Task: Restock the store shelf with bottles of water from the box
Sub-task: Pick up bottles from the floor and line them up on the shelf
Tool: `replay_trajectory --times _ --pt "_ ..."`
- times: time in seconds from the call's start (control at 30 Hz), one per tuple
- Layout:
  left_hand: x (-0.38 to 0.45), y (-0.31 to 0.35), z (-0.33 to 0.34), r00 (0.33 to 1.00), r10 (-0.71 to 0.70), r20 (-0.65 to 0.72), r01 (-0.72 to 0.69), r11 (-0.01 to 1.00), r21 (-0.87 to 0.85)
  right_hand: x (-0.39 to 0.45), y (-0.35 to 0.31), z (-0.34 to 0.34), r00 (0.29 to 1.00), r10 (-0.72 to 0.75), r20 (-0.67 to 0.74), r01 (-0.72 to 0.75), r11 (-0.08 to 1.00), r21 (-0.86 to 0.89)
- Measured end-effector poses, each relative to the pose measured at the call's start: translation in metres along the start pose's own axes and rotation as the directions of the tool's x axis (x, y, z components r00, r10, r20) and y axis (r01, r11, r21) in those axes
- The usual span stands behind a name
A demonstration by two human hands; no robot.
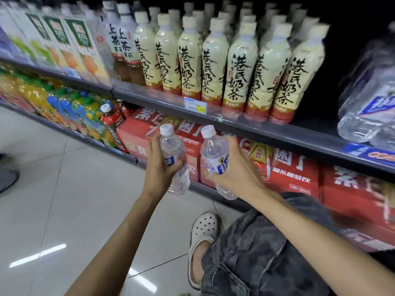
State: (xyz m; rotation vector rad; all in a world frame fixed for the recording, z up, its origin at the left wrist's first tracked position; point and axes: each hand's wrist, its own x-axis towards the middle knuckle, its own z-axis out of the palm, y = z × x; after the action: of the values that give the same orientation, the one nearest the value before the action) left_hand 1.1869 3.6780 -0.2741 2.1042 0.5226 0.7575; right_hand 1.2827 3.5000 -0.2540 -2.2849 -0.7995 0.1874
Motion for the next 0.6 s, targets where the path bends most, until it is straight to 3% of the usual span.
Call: replay_trajectory --times 0.3,0.6 --pt "0.02 0.112 0.026 0.967 0.248 0.052 -0.244 0.967 -0.073 -0.037 0.002 -0.108 0.97 -0.027 -0.243 0.042 0.997 0.057" --pt "0.019 0.208 0.094 0.9 0.43 0.07 -0.413 0.894 -0.171 -0.078 0.039 -0.198 0.884 0.041 -0.465 0.002 0.996 0.091"
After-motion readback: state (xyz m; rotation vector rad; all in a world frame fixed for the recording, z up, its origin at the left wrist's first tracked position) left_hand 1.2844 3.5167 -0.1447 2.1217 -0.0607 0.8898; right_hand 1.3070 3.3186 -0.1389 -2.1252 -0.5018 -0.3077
